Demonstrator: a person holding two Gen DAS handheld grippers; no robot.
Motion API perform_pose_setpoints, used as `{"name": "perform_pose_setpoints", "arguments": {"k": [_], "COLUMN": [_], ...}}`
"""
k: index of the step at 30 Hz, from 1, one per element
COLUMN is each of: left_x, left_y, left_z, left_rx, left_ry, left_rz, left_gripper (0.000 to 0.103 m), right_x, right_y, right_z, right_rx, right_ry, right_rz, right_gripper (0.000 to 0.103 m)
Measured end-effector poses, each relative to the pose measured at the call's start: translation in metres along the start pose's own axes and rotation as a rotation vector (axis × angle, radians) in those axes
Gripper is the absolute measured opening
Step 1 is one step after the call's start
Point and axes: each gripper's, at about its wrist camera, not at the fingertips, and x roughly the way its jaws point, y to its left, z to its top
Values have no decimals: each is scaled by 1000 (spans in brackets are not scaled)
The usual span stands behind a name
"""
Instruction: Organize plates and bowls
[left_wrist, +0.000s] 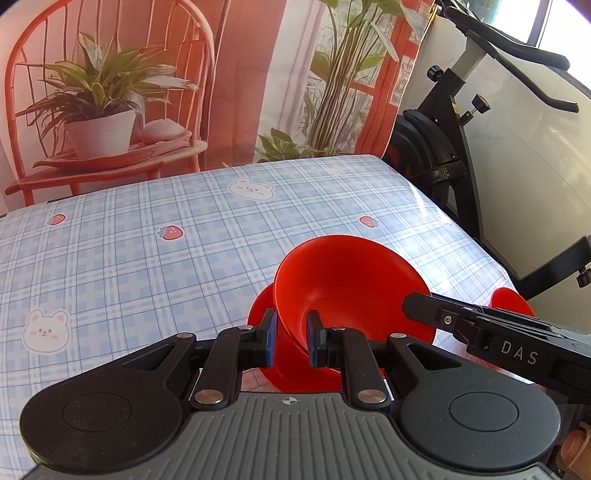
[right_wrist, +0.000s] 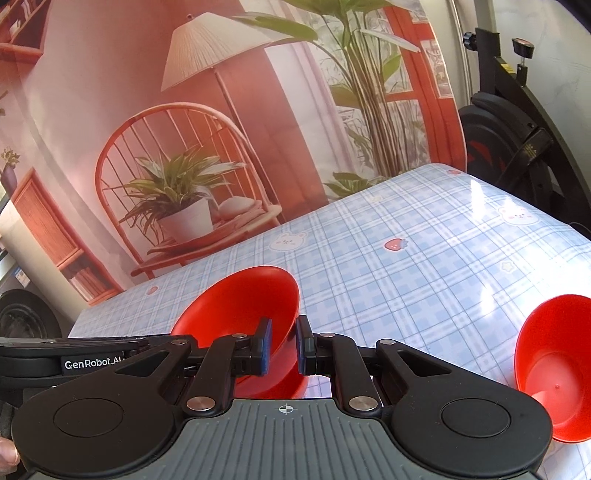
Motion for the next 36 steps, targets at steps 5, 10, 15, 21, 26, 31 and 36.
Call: {"name": "perform_pose_setpoints", "arguments": {"k": [5, 10, 15, 21, 26, 31, 36], "left_x": [6, 10, 12, 13, 15, 14, 7], "left_y": [5, 5, 4, 3, 4, 5, 4], "left_z": [-2, -4, -6, -7, -7, -5, -1], "left_rx": [12, 26, 40, 51, 60, 54, 37], "left_ry": [9, 25, 31, 39, 44, 43, 10], "left_rz": [19, 34, 45, 49, 51, 59, 68], "left_gripper": [18, 18, 18, 18, 18, 30, 34], "right_x": [12, 17, 19, 22, 23, 21, 10], "right_y": [-2, -1, -1, -2, -3, -2, -3], "right_z": [-8, -11, -11, -13, -13, -13, -9], "right_rx": [3, 2, -12, -12, -14, -26, -32], "right_ry": [28, 45, 50, 65, 73, 75, 46], "right_rz": [7, 11, 10, 9, 10, 0, -5], "right_gripper": [13, 13, 13, 13, 13, 19, 19]}}
